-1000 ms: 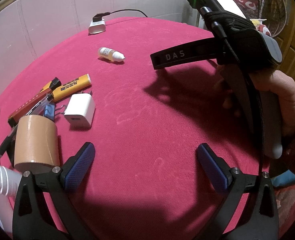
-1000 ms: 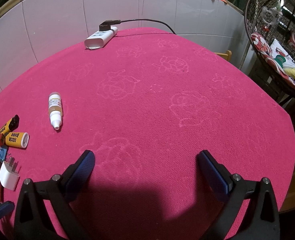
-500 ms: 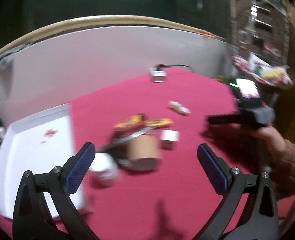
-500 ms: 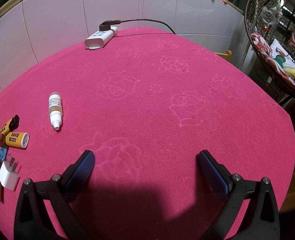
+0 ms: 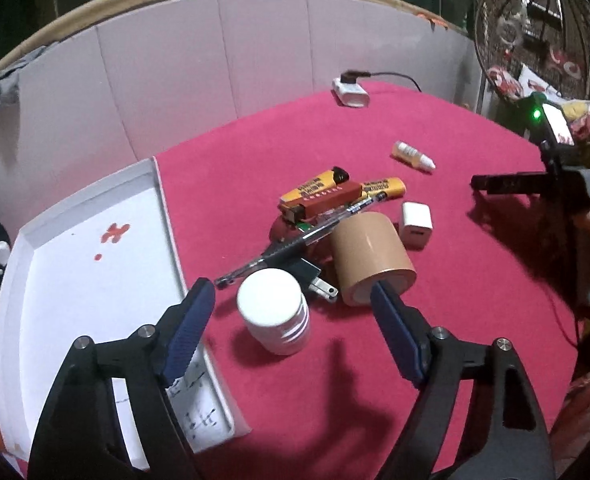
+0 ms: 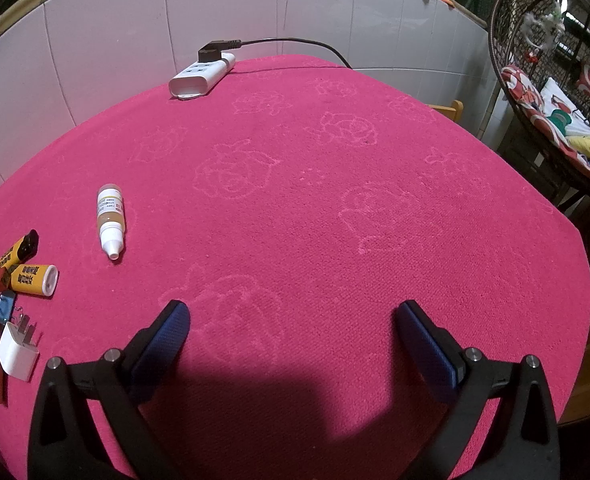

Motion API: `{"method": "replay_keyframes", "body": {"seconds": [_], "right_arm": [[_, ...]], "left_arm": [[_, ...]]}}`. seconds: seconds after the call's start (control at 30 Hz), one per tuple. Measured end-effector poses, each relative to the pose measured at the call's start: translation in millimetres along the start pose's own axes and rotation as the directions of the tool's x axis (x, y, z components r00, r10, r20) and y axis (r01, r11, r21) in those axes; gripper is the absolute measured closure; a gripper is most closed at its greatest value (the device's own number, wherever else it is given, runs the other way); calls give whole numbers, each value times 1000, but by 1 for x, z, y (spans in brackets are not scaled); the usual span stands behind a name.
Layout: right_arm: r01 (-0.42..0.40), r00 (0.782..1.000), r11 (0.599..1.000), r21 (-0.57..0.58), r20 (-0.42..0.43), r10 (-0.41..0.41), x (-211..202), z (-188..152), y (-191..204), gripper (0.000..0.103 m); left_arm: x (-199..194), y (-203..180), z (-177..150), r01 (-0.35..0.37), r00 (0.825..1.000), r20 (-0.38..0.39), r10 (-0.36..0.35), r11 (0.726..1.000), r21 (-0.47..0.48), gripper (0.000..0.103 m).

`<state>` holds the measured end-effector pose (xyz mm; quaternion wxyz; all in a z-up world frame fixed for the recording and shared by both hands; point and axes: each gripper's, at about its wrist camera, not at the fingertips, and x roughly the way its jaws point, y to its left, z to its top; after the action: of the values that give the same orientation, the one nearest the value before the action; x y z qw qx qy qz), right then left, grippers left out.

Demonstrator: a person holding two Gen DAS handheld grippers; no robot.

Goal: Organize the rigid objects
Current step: 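Grasp the white pill jar with the left tool while the right tool grasps the dropper bottle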

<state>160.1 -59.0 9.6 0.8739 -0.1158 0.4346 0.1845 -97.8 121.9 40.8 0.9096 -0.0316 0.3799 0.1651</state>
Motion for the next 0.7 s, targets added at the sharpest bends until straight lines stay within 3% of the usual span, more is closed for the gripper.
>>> {"method": "replay_keyframes", "body": {"seconds": [0.1,0.13,0.23,0.47,0.7], "right_arm": [[0,1000,1000,0,0,0,0,0,0,0],[0,1000,1000,0,0,0,0,0,0,0],[0,1000,1000,0,0,0,0,0,0,0],[0,1000,1000,0,0,0,0,0,0,0],[0,1000,1000,0,0,0,-1,1,1,0]], "left_arm": [[7,2,1,0,1000,-25,0,1000,-12,32],[9,3,2,12,999,-32,-12,1000,-20,42],[13,1,1,21,998,-56,-21,1000,-15,57],[29,-1,-4,-3,994,-108,1,1000,-20,61],[29,-5,-6,-4,996,-90,-1,999,-49,66]]}}
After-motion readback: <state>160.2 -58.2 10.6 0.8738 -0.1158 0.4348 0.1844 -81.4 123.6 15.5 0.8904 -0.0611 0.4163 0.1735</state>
